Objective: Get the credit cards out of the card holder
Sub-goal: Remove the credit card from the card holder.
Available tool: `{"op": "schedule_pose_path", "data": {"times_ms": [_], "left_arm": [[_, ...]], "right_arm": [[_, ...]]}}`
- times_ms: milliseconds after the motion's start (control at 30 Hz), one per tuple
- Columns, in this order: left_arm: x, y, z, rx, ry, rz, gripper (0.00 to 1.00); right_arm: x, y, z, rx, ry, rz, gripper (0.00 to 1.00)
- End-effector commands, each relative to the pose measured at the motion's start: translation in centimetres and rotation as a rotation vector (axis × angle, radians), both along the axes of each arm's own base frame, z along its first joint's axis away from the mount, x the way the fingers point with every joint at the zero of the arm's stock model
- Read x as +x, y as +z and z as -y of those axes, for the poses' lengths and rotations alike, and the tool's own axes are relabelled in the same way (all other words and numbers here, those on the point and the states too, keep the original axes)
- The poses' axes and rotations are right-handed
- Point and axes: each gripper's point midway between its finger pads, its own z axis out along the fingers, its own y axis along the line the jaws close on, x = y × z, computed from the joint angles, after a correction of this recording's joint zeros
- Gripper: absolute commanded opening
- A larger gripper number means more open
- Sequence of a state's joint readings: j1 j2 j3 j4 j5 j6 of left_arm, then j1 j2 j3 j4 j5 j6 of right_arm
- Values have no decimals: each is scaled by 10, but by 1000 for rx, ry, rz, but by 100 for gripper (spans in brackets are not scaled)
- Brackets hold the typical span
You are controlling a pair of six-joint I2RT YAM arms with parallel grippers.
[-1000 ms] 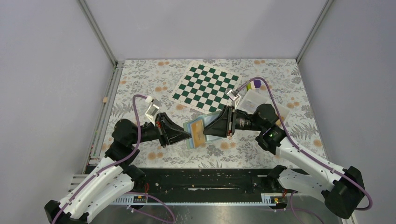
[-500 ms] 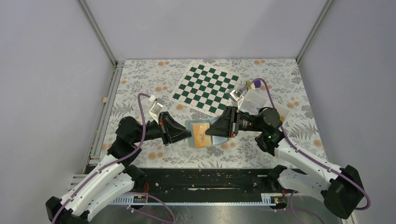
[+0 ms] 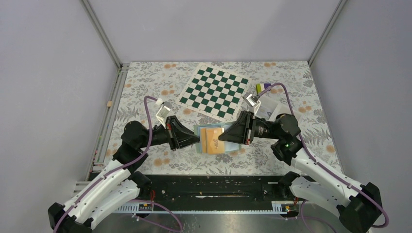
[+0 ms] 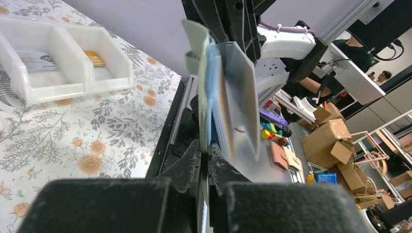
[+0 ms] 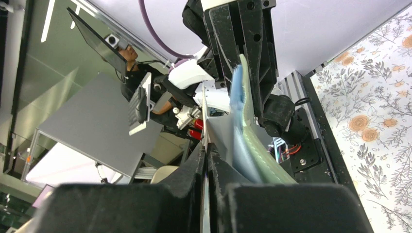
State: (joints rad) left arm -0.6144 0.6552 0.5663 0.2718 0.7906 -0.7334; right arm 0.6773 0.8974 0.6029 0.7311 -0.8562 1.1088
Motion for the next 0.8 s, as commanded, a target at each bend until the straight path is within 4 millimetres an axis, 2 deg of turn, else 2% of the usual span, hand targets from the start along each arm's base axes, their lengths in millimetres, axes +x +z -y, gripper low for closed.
{"op": "schedule_pose_path", "data": {"times_ms": [0, 133, 200, 233, 267, 333, 433, 467, 633, 667, 700, 767], "left_arm": [[-3, 23, 0, -67, -10, 65, 0], [-5, 25, 0, -85, -22, 70, 0], [-6, 27, 0, -93, -27, 73, 0], [-6, 28, 0, -96, -31, 71, 0], [-7, 28, 0, -98, -33, 72, 0], [-7, 29, -1, -100, -35, 73, 0], [-8, 28, 0, -96, -40, 68, 0], [-8, 27, 1, -94, -45, 66, 0], [-10, 28, 0, -99, -55, 75, 0], [-10, 27, 1, -100, -57, 75, 0], [-10, 27, 1, -99, -58, 74, 0], [-11, 27, 1, -99, -61, 73, 0]], "right_arm": [[-5, 5, 7, 7, 0, 50, 0], [-5, 4, 7, 2, 5, 46, 0], [-3, 3, 7, -3, 0, 42, 18], [-2, 1, 8, -5, -6, 37, 25], [-1, 1, 8, -6, -9, 35, 26], [1, -1, 9, -8, -15, 32, 20], [1, 0, 10, -1, -15, 32, 1], [0, -1, 11, 0, -15, 31, 0], [1, 2, 13, 4, -24, 33, 1], [1, 3, 14, 4, -25, 33, 12], [1, 2, 14, 2, -26, 30, 18], [1, 1, 16, 2, -33, 29, 18]]}}
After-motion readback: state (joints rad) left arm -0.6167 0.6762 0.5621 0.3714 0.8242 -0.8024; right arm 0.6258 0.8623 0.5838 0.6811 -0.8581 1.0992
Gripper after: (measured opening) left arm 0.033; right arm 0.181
